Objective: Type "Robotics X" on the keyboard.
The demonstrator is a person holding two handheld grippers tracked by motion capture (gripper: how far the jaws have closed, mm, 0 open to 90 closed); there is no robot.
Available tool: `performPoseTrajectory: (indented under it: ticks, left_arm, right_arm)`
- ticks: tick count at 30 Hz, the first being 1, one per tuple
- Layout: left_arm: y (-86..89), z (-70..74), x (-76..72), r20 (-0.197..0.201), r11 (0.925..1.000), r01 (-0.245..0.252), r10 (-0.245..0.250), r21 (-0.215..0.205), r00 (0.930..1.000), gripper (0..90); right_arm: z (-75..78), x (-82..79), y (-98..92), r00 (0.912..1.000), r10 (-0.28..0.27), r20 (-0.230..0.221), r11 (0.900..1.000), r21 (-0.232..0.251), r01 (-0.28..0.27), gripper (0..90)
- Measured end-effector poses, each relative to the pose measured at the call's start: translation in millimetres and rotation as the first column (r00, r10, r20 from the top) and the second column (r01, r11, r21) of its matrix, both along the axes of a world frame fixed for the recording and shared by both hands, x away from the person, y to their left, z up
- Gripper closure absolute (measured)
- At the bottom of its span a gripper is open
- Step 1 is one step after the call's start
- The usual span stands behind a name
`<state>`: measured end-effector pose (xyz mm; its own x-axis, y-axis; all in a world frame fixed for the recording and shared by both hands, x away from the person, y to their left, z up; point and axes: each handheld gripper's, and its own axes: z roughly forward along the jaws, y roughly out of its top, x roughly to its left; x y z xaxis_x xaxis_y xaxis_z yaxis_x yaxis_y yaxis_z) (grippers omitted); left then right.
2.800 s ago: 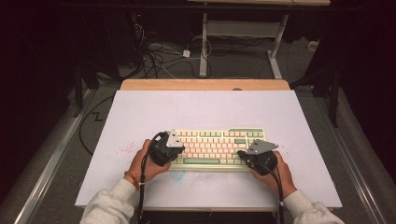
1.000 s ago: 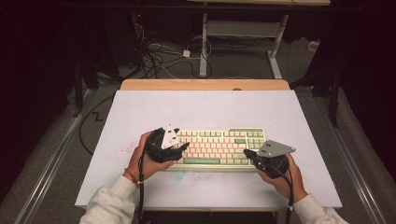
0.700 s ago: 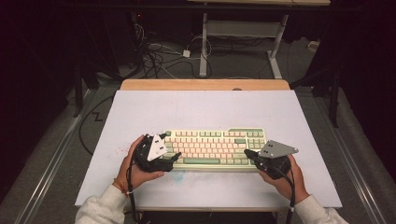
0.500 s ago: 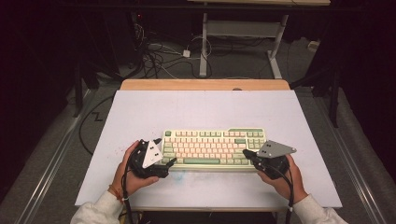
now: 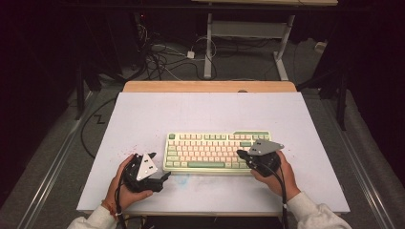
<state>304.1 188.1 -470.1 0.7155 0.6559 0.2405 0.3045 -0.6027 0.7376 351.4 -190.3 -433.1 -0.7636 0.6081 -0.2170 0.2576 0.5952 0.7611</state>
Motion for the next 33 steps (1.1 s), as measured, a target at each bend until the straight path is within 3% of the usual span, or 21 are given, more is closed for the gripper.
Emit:
performPoseTrajectory:
  ticks: [6, 8, 14, 33]
  left_arm:
    - [1.2, -2.8, -3.5, -0.021, 1.0, 0.003, -0.003, 0.002, 0.9998, 17.8]
    - [2.0, -1.7, -3.6, -0.019, 0.9997, 0.009, -0.009, -0.022, 0.9998, 17.8]
    - [3.1, -1.1, -4.8, -0.016, 0.9997, 0.006, -0.007, -0.022, 0.9998, 17.8]
    - [2.1, -1.4, -4.4, -0.025, 0.9999, 0.016, -0.017, -0.004, 0.9996, 17.8]
  right_arm:
    - [-2.6, 13.5, 18.0, 0.9999, 0.01, -0.007, 1.0, -0.013, -0.01, 90.0]
    - [-3.1, 18.9, 23.9, 0.9999, 0.013, -0.007, 1.0, -0.015, -0.013, 90.0]
    - [-6.1, 30.3, 41.8, 0.9996, 0.021, -0.021, 0.999, -0.027, -0.022, 90.0]
    - [-18.8, 44.4, 55.7, 0.9991, 0.009, -0.041, 0.996, -0.085, -0.013, 90.0]
